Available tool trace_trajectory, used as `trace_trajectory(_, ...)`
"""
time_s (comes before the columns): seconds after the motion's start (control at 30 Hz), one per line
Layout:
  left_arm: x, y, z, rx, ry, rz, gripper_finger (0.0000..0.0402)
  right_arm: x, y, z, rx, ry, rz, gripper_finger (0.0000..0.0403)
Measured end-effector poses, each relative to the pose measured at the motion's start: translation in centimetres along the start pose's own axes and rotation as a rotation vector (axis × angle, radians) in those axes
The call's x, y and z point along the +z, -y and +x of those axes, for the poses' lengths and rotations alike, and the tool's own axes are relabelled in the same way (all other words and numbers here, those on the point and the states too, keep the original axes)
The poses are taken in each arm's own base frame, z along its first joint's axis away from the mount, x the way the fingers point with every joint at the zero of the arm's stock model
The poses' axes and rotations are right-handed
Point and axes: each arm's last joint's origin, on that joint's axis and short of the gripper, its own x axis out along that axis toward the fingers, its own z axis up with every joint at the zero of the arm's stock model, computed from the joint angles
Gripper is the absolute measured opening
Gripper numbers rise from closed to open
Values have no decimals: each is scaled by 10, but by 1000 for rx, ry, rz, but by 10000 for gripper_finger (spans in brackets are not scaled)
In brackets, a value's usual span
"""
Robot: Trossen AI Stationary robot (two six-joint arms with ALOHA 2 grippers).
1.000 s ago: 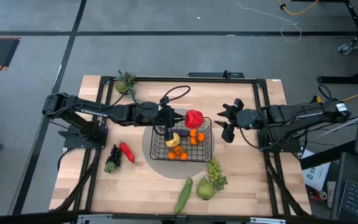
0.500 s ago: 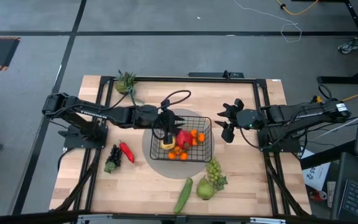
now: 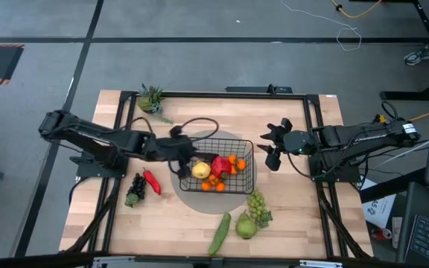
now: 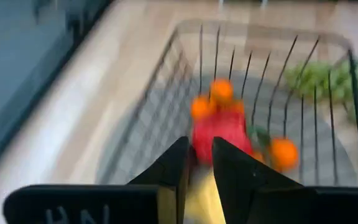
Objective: Build produce basket
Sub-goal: Put the purple grapes into the black wire basket
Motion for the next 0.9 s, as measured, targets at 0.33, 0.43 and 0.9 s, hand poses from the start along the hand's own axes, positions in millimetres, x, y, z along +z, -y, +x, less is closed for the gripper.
trace_trajectory(0.33,-49,-13,-54,14,-550,-383,64,0,0,0,1,2,4,174)
trace_trajectory(0.43,-63,-16,-65,137,-721,-540,64,0,0,0,1,3,6,174)
trace_trajectory(0.9,-79,-1,-86,125,-947,-566,125,0,0,0,3,2,51,174)
